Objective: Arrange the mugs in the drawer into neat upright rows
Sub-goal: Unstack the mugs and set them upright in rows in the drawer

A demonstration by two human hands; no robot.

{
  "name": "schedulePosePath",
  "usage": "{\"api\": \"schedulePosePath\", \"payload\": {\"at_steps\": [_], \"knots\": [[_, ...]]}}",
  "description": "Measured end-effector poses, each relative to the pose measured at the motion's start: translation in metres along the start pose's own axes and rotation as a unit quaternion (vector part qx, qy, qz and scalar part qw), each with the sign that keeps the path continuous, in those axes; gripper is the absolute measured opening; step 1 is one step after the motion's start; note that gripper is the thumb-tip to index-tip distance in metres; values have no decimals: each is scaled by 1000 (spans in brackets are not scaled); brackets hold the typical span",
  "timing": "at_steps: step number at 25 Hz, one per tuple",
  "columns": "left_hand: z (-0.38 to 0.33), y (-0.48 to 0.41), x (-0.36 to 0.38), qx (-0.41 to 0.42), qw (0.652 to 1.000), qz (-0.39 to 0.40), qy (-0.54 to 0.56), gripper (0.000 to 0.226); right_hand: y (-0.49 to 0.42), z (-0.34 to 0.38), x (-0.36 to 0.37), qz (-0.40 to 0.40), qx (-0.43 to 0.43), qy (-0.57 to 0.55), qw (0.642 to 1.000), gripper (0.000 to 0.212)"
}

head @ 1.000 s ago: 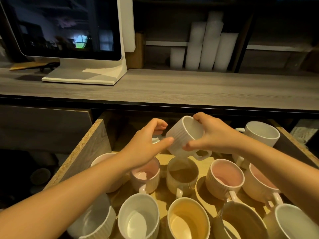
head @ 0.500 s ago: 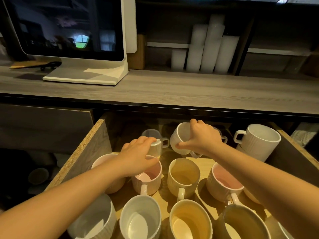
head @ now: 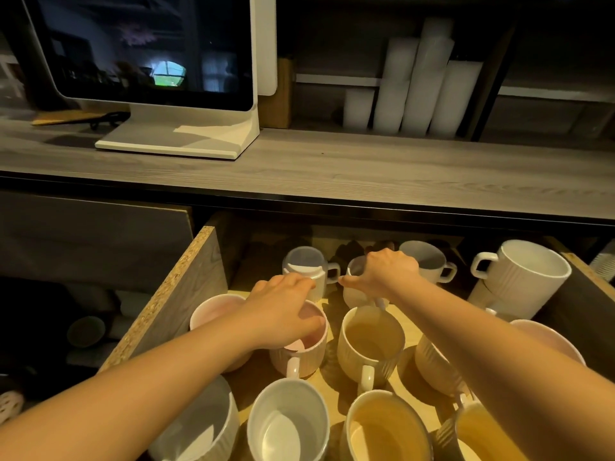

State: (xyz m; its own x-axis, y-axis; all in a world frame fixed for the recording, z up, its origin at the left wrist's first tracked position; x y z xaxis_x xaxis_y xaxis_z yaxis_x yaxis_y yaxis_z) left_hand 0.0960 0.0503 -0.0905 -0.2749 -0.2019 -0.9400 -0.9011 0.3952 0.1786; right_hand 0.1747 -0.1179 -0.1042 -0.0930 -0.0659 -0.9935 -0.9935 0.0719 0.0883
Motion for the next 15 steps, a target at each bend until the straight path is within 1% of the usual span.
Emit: {"api": "schedulePosePath", "payload": {"at_steps": [2, 5, 6, 7, 11, 15], "knots": [[0, 0, 1, 1, 1000, 2, -5, 59, 0, -2, -5, 24, -11, 4, 1000, 70], [-1, 0, 2, 1, 1000, 14, -13, 57, 2, -8, -13, 117, -43, -47, 991, 67], [-1, 0, 3, 0, 1000, 21, -14, 56, 2, -10, -15, 137, -55, -51, 988, 65], [-1, -1, 5, -1, 999, 29, -14, 56, 3, -12, -17, 141, -62, -49, 987, 64], [-2, -1, 11, 4, 998, 60, -6, 55, 0, -14, -16, 89, -55, -72, 992, 67], [0, -2, 13, 6, 998, 60, 3, 55, 2, -15, -13, 73, -52, -76, 993, 66]]}}
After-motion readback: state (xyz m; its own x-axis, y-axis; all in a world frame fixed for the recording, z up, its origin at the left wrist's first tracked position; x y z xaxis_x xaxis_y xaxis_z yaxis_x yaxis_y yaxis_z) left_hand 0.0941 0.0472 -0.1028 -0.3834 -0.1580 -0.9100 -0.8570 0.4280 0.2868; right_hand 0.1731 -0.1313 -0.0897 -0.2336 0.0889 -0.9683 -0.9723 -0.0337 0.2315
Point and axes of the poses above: each hand's wrist, its own y-axis away from the middle knuckle, its own x-axis out of the palm, z = x × y, the point moved 4 cm from there along -y, towards the middle knuckle, and after that the axes turned 4 degrees about z, right-handed, at the moved point
